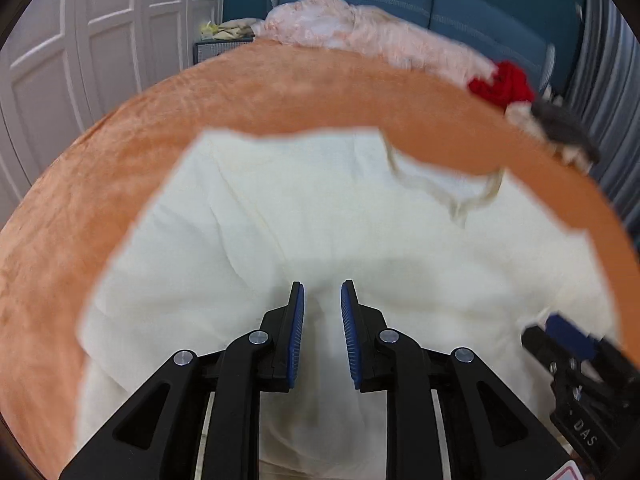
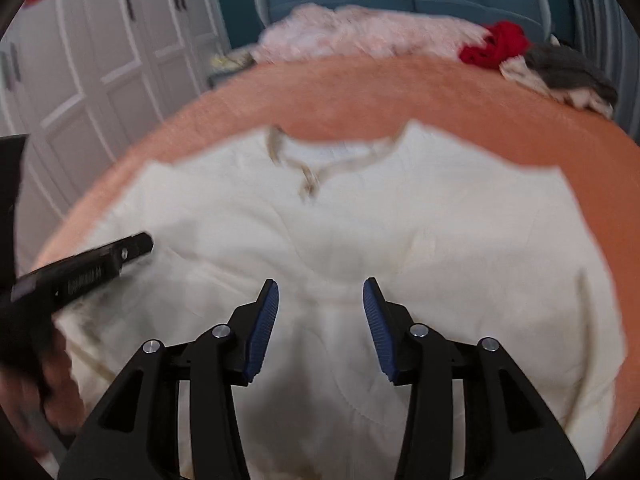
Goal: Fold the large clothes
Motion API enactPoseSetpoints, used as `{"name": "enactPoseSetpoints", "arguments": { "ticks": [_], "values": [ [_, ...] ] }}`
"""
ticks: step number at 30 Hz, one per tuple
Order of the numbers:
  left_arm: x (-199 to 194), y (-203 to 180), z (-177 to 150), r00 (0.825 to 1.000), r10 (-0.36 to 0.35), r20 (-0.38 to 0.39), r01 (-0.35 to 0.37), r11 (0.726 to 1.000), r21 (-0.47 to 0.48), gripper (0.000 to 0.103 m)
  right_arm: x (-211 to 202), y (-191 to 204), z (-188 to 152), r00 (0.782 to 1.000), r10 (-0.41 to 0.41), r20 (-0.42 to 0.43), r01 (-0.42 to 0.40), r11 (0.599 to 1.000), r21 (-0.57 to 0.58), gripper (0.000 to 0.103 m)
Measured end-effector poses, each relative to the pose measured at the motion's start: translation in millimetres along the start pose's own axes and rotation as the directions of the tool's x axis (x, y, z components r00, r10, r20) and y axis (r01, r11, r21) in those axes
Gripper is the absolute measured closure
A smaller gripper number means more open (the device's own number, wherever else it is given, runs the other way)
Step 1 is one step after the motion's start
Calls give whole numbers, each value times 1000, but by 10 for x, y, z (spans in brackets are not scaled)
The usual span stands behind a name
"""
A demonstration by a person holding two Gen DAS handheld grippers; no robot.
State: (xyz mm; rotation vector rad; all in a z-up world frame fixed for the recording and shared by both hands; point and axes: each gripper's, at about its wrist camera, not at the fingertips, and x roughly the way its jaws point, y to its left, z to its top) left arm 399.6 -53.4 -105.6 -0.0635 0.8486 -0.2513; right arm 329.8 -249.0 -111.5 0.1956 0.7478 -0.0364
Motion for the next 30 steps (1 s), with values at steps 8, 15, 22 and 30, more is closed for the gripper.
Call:
{"name": "enactPoseSetpoints", "arguments": {
  "ticks": [8, 15, 22, 30],
  "values": [
    [327, 413, 1127, 1000, 14, -14, -14, 999, -47, 83, 429, 148, 1083, 987, 163, 0, -163, 986, -17, 39],
    [1025, 799, 1284, 993, 22, -115, -38, 989, -142, 83, 1716, 234, 1610, 961, 228, -159, -202, 966, 163, 39],
    [1388, 926, 1052, 995, 51, -82, -62, 988, -138, 83, 2313, 505, 1487, 924, 285, -254, -245, 953, 180, 99],
    [1420, 931, 955, 997, 74, -17, -76, 989, -131, 80, 2376, 342, 1304, 965, 193, -177, -157, 967, 199, 102]
  ]
}}
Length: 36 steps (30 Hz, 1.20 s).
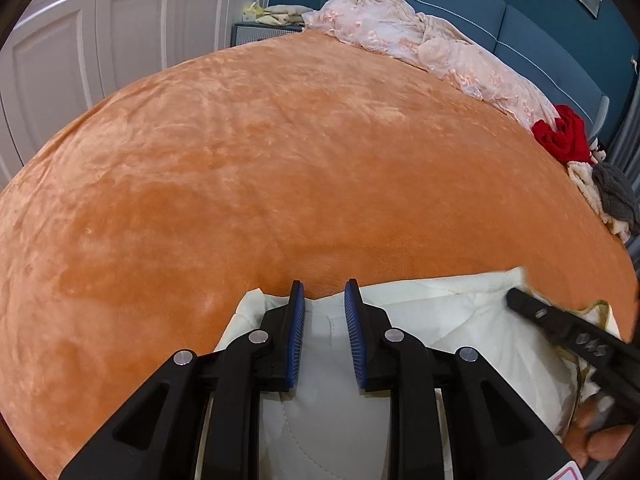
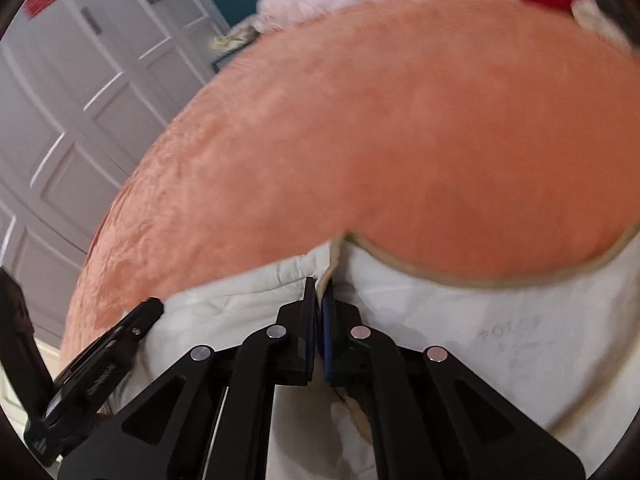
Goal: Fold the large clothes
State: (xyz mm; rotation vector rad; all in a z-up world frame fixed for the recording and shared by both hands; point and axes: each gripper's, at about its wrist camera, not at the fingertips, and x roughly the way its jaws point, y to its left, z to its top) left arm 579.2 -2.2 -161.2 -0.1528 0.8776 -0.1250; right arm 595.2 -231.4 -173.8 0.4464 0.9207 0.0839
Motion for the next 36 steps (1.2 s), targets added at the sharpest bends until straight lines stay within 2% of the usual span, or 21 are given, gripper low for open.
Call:
{"name": "enactPoseSetpoints", "arguments": {
  "ticks": [3, 6, 8, 9, 10, 13, 16, 17, 18, 20, 23, 25, 27, 29, 32, 34, 36],
  "values": [
    [16, -29, 1, 1000, 26, 3, -26, 1000, 16, 80, -86, 56, 20, 1000, -10, 21, 11, 1000, -29, 99],
    [6, -45, -1, 999, 39, 6, -40, 999, 22, 80, -552, 2, -18, 988, -41, 148, 43, 999, -14, 94],
    [-39, -48, 19, 999, 34, 2, -34, 999, 20, 80, -851, -128, -38, 981, -43, 190, 41, 999, 11, 83],
    [-80, -51, 37, 999, 32, 2, -32, 999, 22, 80, -1054, -243, -75, 976, -44, 211, 38, 999, 32, 73],
    [-175, -70, 59, 1000, 19, 11, -19, 999, 31, 80, -1327, -424, -127, 970, -58, 237, 45, 997, 57, 65],
    [-551, -305, 119, 994, -79, 70, 70, 990, 122, 80, -1829, -906, -223, 958, -116, 261, 96, 991, 91, 60],
    [-761, -737, 211, 983, -175, 55, 163, 971, 177, 67, -2125, -1391, -265, 948, -207, 242, 173, 973, 155, 60],
    [-779, -867, 231, 977, -209, 38, 199, 964, 179, 60, -2169, -1499, -280, 942, -235, 239, 195, 964, 182, 60],
    [-781, -1076, 255, 965, -261, 7, 256, 951, 176, 58, -2218, -1653, -289, 935, -272, 225, 222, 949, 224, 60],
    [-717, -1493, 255, 939, -339, -62, 344, 922, 178, 57, -2230, -1799, -300, 938, -275, 212, 219, 942, 254, 60],
    [-519, -2119, 158, 911, -375, -172, 406, 889, 213, 56, -2110, -1897, -283, 940, -289, 182, 238, 936, 258, 60],
    [-381, -2395, 70, 897, -374, -235, 423, 881, 212, 56, -2027, -1972, -286, 943, -285, 169, 233, 933, 274, 60],
    [-209, -2611, -27, 876, -379, -298, 442, 878, 182, 56, -1990, -2060, -305, 948, -271, 164, 217, 932, 290, 62],
    [-43, -2744, -119, 873, -359, -330, 427, 890, 162, 56, -1952, -2123, -357, 952, -262, 158, 208, 932, 296, 62],
    [159, -2816, -213, 893, -272, -359, 351, 919, 178, 56, -1933, -2187, -451, 956, -248, 159, 196, 937, 288, 63],
    [218, -2781, -267, 887, -272, -374, 351, 922, 163, 56, -1924, -2201, -501, 956, -243, 166, 190, 941, 281, 63],
    [268, -2786, -287, 869, -291, -399, 375, 915, 148, 59, -1892, -2211, -524, 954, -243, 175, 188, 941, 281, 63]
  ]
}}
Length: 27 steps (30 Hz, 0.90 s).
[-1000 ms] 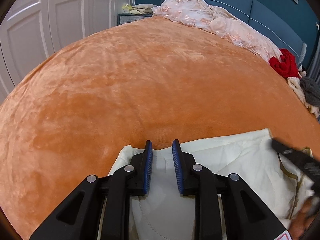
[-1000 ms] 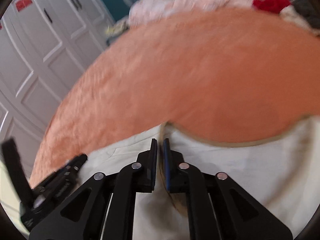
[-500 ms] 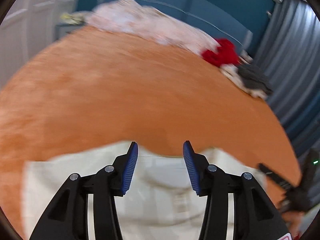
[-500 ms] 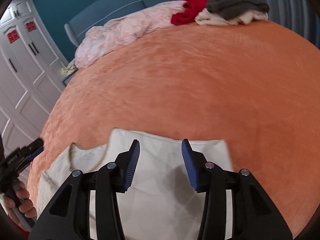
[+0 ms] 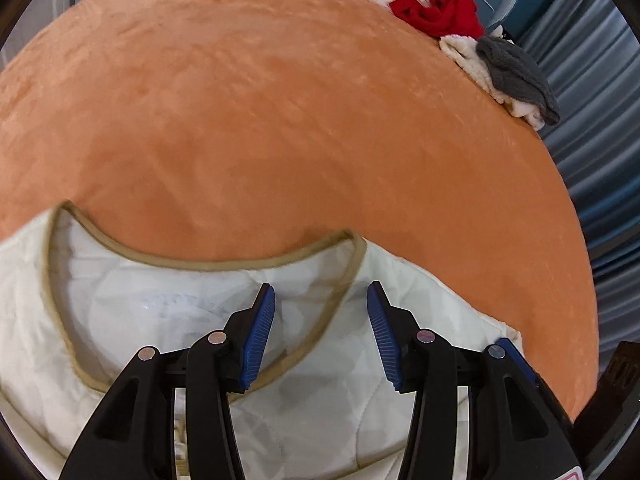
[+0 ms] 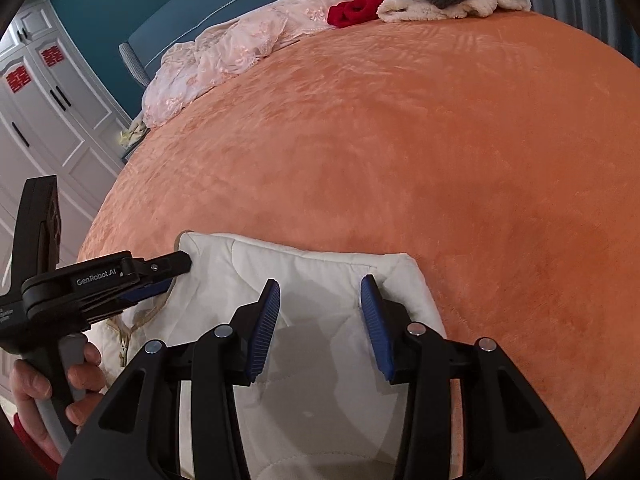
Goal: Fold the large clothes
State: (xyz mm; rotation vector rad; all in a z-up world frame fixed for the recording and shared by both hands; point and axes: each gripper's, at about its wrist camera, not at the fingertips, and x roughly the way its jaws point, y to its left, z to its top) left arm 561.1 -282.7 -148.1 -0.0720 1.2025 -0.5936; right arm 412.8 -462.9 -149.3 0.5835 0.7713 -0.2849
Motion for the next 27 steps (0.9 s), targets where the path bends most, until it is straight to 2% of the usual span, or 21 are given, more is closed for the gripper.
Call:
{"name": "enactPoseSetpoints", "arguments": {
  "ticks": [1, 3, 5, 8, 11, 16, 19, 21, 23, 25, 27],
  "values": [
    [26, -3, 4, 999, -27, -20, 27, 1000, 1, 63, 20, -2, -8, 1000, -4, 3, 4, 1000, -1, 63],
    [60, -54, 8, 998, -51, -36, 52, 999, 7, 99, 41, 17, -16, 1000, -21, 16, 21, 1000, -9, 64],
    [35, -99, 12, 999, -30, -12, 30, 999, 25, 103, 2, 45, -39, 998, -46, 32, 47, 999, -19, 71],
    [-62, -158, -3, 999, 5, 54, -8, 997, 71, 103, -91, 28, -43, 996, -51, 67, 52, 999, -9, 77],
    [-42, -144, -28, 996, 18, 84, -24, 997, 71, 102, -10, -59, -70, 998, -57, 35, 56, 998, 16, 86],
    [122, -23, -138, 994, 51, 95, -55, 998, 38, 98, 116, -82, -82, 997, -77, 4, 77, 997, -5, 88],
    [61, -101, -166, 989, 91, 120, -100, 993, 69, 95, 126, -83, -40, 997, -78, -21, 78, 997, -4, 87],
    [-71, -129, -189, 985, 119, 126, -131, 987, 90, 93, 14, 20, 51, 993, -114, -43, 112, 993, -41, 84],
    [-276, -97, -200, 983, 117, 143, -134, 984, 116, 93, -239, 199, 124, 993, -118, 6, 118, 989, -86, 83],
    [-555, 24, -210, 978, 112, 174, -139, 979, 149, 92, -470, 414, 173, 996, -76, 40, 80, 990, -114, 83],
    [-751, 194, -232, 970, 143, 195, -176, 971, 161, 86, -601, 692, 196, 999, -19, 37, 25, 988, -155, 81]
  ]
}}
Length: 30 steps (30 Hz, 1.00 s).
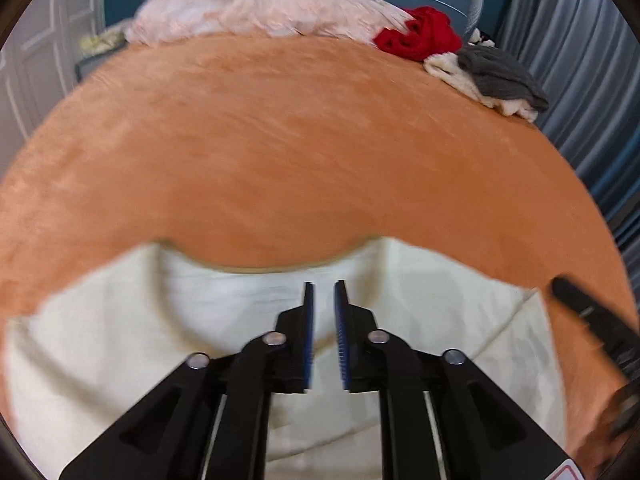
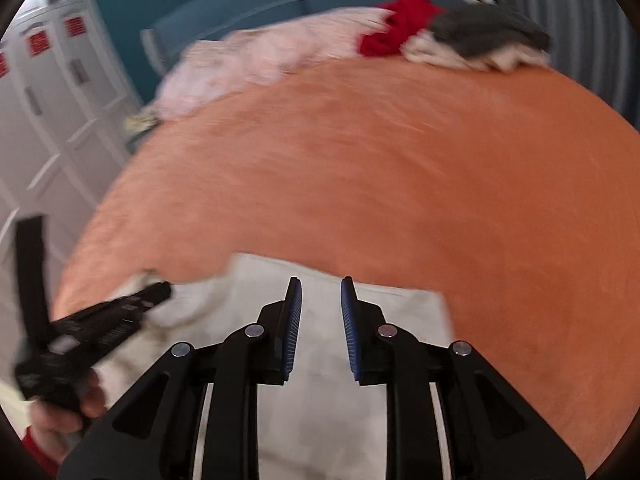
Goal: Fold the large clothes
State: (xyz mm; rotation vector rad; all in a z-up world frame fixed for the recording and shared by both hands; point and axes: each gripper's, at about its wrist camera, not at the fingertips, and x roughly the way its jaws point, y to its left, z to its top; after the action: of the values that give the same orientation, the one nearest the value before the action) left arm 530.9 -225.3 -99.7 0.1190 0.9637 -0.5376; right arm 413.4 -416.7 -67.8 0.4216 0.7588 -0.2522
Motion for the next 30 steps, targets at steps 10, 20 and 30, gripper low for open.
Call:
{"name": "enactPoseSetpoints", "arguments": {
  "ticks": [10, 20, 30],
  "values": [
    [129, 618, -342, 994, 36, -106, -27, 996, 87, 98, 948, 1073, -393, 940, 140, -310, -201, 964, -174, 103],
    [487, 704, -191, 995, 82, -65, -80, 996, 32, 103, 1338, 1084, -374, 976, -5, -217, -50, 968, -248, 103],
    [612, 729, -317, 994, 101, 39, -101, 995, 9, 103, 1479, 1077, -487, 989, 3, -150, -42, 966, -254, 103]
  ]
}}
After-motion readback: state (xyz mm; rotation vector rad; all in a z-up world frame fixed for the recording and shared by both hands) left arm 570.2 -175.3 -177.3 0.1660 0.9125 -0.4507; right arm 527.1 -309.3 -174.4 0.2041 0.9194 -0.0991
